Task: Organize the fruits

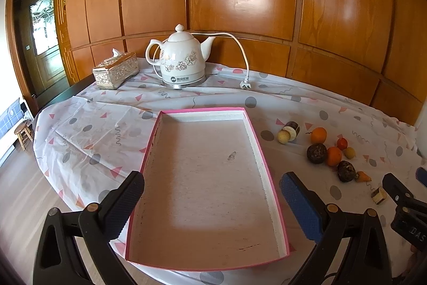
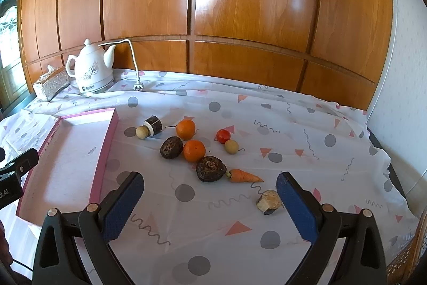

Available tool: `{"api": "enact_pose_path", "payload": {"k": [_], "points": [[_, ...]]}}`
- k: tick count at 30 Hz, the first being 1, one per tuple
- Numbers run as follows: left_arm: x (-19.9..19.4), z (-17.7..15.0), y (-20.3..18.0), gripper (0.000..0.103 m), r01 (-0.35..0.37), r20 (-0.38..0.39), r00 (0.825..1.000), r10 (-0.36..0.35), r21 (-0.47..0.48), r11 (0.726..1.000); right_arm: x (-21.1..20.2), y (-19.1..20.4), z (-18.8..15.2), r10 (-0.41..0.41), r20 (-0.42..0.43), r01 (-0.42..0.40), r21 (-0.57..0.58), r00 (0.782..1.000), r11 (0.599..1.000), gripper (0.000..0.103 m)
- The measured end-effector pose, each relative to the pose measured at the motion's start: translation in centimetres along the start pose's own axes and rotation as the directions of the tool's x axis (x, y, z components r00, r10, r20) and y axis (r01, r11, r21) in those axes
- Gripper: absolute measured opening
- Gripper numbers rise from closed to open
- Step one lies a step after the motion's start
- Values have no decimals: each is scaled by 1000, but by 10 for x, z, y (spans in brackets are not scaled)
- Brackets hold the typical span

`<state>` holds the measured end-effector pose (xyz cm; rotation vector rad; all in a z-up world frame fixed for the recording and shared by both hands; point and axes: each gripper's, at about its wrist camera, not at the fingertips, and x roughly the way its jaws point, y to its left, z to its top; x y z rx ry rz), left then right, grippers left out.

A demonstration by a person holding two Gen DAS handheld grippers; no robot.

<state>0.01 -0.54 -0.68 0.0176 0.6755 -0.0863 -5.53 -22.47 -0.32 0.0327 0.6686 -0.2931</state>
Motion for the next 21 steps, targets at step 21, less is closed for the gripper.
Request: {"api": "enact_pose_path", "payload": {"k": [21], "points": [[7,-3,-11,103,46,-29,999,-46,27,999,15,-16,-6,12,-43,-11,32,999,999,101]]}}
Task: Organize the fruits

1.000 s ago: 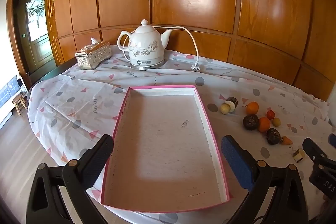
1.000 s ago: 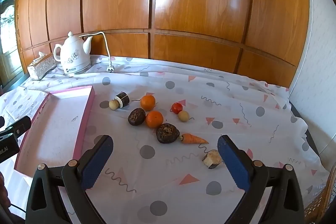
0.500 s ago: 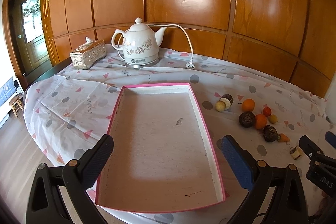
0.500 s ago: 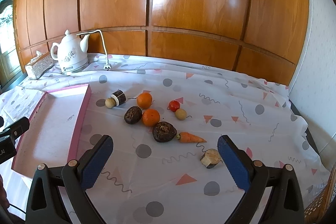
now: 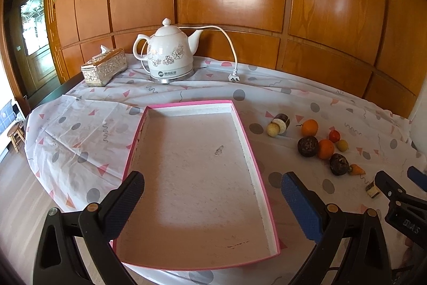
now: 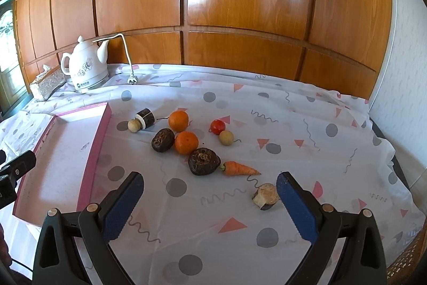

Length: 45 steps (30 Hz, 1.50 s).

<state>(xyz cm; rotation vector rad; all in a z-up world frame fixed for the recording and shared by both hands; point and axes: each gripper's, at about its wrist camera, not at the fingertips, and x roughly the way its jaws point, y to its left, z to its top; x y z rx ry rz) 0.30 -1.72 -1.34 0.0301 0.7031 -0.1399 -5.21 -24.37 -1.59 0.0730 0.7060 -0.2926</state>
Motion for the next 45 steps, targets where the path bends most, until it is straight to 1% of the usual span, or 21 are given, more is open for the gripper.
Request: {"api": "enact_pose_path", "payload": {"k": [5,10,14,18,22,28,31,35,36,38,39,41,43,44,45], "points": [[3,0,-3,103,6,-7,1000,-6,14,1000,5,-10,-1,-4,-13,4,24,1000,1000,101],[7,-1,-8,103,16,-17,1000,-16,31,999,14,-29,-4,-1,-40,5,78,999,997,101],[9,-2,-12,103,32,-27,999,-31,42,999,21,-45,-6,-21,-52,27,112,998,993,102],[12,-2,-15,103,53,-37,998,-51,50,997,30,-70,-9,-64,-74,75,157,995,985,102],[18,-4,-21,103,88,-61,994,-85,55,995,42,-99,-16,-123,-105,142,198,987,970,102],[23,-5,-29,103,105,-90,991,-98,77,992,58,-145,-34,-209,-162,247,267,964,932,102],[26,-7,-37,103,101,-104,991,-89,112,989,66,-164,-43,-244,-191,292,290,951,911,102],[33,-8,-49,102,118,-140,986,-94,172,978,76,-187,-56,-280,-235,346,321,931,882,102],[34,-7,-51,102,131,-145,984,-106,176,976,79,-192,-59,-288,-248,359,326,925,875,102],[36,-3,-57,103,183,-159,975,-154,181,966,82,-199,-65,-299,-266,378,332,916,864,102],[37,-2,-60,103,195,-165,972,-165,188,963,83,-202,-68,-305,-275,388,334,912,859,102],[41,0,-72,103,240,-187,962,-201,211,948,83,-208,-72,-299,-261,379,355,918,855,102],[44,2,-84,103,275,-200,952,-231,229,934,83,-210,-73,-313,-257,390,349,914,852,102],[46,2,-93,103,294,-206,947,-247,245,924,83,-211,-73,-331,-257,405,334,908,851,102],[47,2,-103,103,311,-213,942,-259,264,913,83,-213,-74,-333,-255,407,342,908,847,102]]}}
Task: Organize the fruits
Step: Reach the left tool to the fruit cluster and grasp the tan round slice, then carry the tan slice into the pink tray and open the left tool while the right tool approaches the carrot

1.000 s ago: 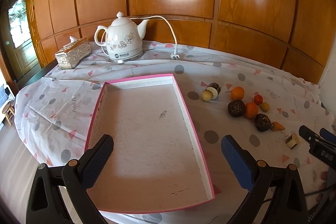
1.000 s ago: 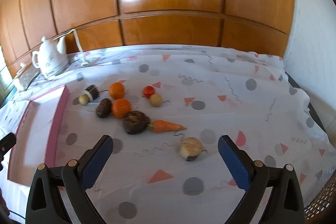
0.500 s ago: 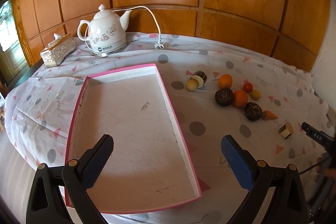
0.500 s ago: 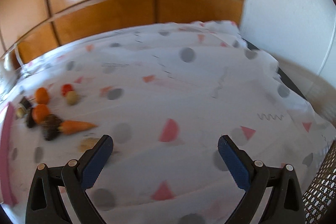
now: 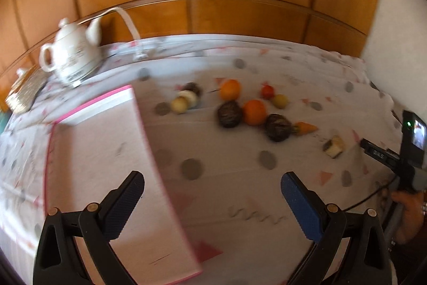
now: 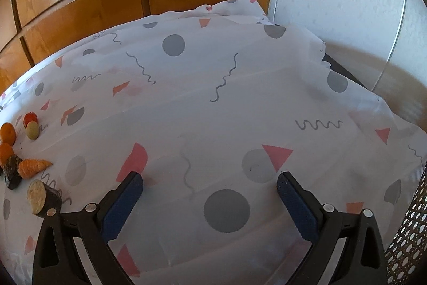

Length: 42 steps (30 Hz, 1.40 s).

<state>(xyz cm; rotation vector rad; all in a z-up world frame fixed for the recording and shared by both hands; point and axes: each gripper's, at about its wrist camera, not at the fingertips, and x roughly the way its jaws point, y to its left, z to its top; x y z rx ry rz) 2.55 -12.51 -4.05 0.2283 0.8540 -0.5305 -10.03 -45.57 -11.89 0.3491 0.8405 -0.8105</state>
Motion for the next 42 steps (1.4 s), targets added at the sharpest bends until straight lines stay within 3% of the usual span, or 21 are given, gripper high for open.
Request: {"api": "enact_pose_path", "payload": {"k": [5,9,11,15,20,24,26,27,31,34,37,42], "points": [[22,17,-40,103,136,-65,989,-132,61,989,0,-5,-2,-14,13,14,17,1000,1000,102],[38,28,-72,102,203,-116,975,-191,99,974,-2,-6,-4,-5,25,4,28,1000,1000,102],[44,34,-89,90,224,-121,970,-209,131,966,-3,-6,-6,-4,29,3,30,1000,1000,102],[60,38,-113,86,280,-160,953,-256,153,948,-2,-4,-5,-4,30,3,38,1000,999,103],[83,38,-146,68,339,-221,930,-293,210,917,-3,-2,-7,-10,34,9,37,999,999,103],[103,37,-162,57,354,-254,920,-298,211,911,-2,-2,-7,-9,39,7,39,999,999,103],[113,35,-169,40,366,-271,913,-305,212,906,-2,-2,-7,-9,40,8,38,999,999,103],[117,33,-172,36,373,-283,908,-308,217,902,-2,-2,-7,-9,40,8,37,999,999,103],[108,29,-164,36,403,-259,901,-349,197,894,-2,-2,-6,-12,39,11,34,999,999,103],[95,27,-148,36,385,-229,912,-341,186,904,-2,-1,-5,-16,37,15,30,999,999,103],[83,26,-121,36,368,-205,918,-339,126,921,-1,-1,-3,-17,32,16,28,999,999,103],[62,25,-68,36,305,-141,944,-299,21,952,0,1,-2,-25,22,25,20,999,999,103]]}}
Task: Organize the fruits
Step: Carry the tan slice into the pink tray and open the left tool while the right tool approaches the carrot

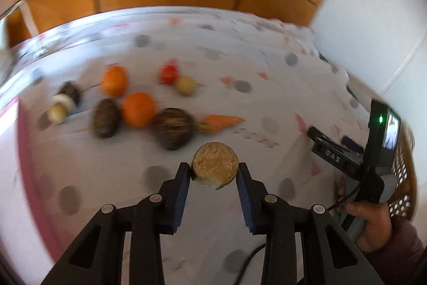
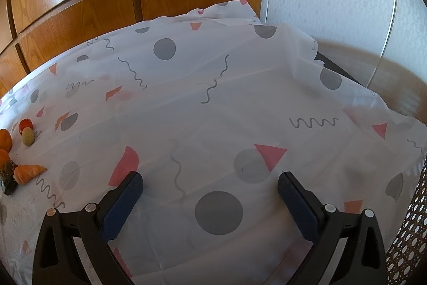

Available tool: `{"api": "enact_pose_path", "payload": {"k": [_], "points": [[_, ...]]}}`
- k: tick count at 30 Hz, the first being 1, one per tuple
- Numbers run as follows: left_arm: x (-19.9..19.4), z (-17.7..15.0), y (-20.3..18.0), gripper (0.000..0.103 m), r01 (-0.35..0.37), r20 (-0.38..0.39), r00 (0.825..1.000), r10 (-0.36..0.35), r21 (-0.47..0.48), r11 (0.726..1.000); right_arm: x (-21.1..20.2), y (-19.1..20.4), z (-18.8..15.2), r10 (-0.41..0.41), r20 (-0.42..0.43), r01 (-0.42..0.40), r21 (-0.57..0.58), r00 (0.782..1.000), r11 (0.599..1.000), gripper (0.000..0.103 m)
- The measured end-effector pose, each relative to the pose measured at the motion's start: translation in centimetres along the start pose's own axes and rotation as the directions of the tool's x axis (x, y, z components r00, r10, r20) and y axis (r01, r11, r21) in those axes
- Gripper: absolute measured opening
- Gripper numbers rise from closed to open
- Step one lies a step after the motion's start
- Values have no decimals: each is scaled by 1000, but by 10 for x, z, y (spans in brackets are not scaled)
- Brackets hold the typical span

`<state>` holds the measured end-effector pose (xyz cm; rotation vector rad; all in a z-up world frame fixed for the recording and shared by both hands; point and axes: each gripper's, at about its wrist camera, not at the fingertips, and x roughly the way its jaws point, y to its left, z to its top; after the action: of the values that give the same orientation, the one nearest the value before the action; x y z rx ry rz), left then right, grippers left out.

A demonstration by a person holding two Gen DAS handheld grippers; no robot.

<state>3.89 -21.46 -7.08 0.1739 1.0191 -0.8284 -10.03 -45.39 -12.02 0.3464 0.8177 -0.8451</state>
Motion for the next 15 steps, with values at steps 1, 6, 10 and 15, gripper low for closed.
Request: {"api": "enact_pose_path", "payload": {"k": [1,6,10,15], "points": [[-6,-1,9,36,-11,13,1000,11,-25,1000,0,0,0,-2,-2,2,-2,1000,1000,103],[-39,-11,59,36,-55,68,996,65,-145,988,2,1,2,-8,-18,8,-9,1000,1000,103],[-57,-23,96,36,-92,80,990,115,-240,966,0,3,6,0,-51,-2,-21,999,1000,98],[-74,-38,131,36,-139,89,981,175,-315,939,-15,24,6,77,-39,-81,-94,996,992,80]]}}
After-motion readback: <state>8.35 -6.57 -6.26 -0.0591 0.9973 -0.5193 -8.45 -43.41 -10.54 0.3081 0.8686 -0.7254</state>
